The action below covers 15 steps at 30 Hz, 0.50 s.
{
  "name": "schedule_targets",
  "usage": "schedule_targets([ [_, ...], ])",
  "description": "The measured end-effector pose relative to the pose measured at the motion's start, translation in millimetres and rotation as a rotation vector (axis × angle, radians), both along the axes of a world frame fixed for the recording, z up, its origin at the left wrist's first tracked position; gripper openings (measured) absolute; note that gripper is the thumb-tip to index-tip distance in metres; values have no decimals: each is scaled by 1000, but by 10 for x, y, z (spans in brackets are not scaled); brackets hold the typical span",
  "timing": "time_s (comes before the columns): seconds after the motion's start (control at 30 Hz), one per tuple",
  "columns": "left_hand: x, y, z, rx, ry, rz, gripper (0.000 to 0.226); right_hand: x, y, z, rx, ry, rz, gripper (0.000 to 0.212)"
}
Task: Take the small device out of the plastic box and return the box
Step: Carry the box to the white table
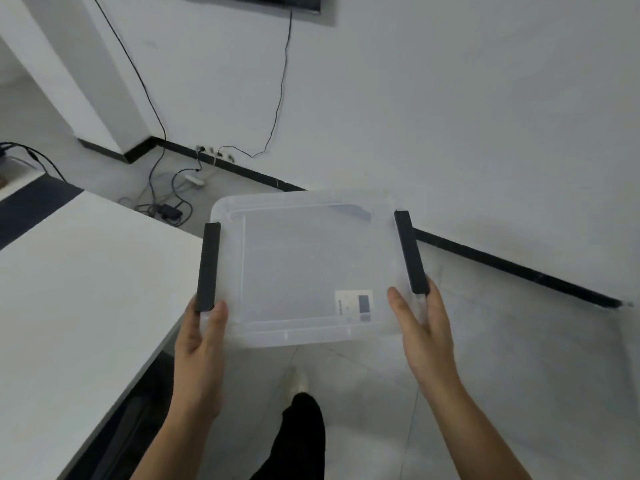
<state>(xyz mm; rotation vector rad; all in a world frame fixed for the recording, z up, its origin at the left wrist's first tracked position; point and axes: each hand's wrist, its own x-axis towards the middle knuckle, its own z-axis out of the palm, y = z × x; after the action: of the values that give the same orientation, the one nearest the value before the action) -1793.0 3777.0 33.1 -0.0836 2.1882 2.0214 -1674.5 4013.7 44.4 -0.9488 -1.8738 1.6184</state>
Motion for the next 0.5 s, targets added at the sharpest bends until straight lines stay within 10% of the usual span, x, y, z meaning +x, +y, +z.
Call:
schedule_targets([
  [0.5,-3902,1201,-130,128,-66,146,54,-4143,1317,102,-32,47,88,41],
])
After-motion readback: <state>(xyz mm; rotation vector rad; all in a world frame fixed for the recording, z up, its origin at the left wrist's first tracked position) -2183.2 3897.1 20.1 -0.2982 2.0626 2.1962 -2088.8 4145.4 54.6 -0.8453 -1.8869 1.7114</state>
